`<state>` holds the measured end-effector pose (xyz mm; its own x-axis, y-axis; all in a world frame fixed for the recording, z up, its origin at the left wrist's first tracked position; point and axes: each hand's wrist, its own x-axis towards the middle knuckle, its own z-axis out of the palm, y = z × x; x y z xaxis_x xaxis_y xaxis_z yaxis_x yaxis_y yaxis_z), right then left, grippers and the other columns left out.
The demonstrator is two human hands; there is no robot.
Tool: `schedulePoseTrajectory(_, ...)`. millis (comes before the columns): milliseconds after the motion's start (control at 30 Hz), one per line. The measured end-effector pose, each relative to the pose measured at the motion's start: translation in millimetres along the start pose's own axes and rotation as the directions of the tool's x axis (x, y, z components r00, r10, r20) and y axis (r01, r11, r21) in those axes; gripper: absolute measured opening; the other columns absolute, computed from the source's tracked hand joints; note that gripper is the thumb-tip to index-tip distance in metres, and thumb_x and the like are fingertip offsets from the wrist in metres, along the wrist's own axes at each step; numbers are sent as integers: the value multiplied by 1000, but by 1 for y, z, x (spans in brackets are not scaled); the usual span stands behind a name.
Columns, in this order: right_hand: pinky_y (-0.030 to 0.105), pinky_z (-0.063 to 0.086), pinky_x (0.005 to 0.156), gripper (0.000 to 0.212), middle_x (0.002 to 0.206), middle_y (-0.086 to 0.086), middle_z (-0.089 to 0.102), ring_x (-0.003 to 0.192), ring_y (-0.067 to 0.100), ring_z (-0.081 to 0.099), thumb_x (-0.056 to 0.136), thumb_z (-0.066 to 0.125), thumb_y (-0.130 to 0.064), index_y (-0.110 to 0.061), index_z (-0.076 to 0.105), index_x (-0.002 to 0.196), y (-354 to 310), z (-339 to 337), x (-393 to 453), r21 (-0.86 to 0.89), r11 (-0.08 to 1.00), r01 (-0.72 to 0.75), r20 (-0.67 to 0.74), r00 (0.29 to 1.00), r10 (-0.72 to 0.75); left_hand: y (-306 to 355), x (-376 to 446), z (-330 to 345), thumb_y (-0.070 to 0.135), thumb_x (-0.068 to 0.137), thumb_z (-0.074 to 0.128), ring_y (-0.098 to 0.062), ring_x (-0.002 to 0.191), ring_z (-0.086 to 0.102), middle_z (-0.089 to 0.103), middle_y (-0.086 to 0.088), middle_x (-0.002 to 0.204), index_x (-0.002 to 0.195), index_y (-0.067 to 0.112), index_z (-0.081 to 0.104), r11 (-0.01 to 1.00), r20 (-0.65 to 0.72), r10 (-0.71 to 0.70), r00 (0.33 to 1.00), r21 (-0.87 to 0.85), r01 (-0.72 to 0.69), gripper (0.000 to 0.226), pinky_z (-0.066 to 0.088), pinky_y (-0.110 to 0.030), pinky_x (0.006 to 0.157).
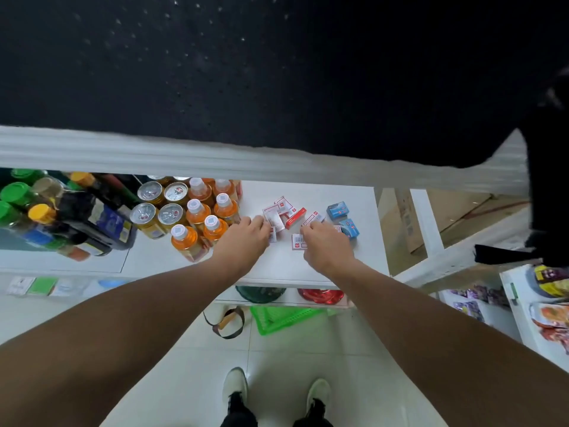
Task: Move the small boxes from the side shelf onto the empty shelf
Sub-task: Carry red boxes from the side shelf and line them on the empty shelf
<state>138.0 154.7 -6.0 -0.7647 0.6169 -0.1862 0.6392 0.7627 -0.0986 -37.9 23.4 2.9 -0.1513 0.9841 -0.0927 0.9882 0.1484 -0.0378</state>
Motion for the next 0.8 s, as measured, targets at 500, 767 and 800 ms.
schedulePoseTrajectory(500,35,54,75,37,120,0,63,107,23,66,91,69,-32,-24,63,127,11,-65,-87,54,998,-26,-4,1000,27,58,-54,-80,38,108,55,-26,111,61,59,-5,130,140,21,56,984,24,-159,987,-82,161,37,60,-42,86)
schedulePoseTrajectory(767,36,57,82,46,122,-1,65,107,22,67,91,71,-39,-25,61,134,9,-76,-130,46,991,-128,-79,988,132,63,-62,-100,46,105,59,-25,110,61,63,-2,132,141,25,60,998,-12,-34,999,-52,33,41,63,-43,83)
schedulePoseTrajectory(800,37,57,81,45,118,0,65,104,23,67,89,71,-38,-24,62,131,5,-78,-136,58,988,-146,-96,984,151,61,-63,-103,48,104,59,-24,111,62,63,-1,131,140,27,60,999,-7,-13,1000,-42,13,41,63,-44,81)
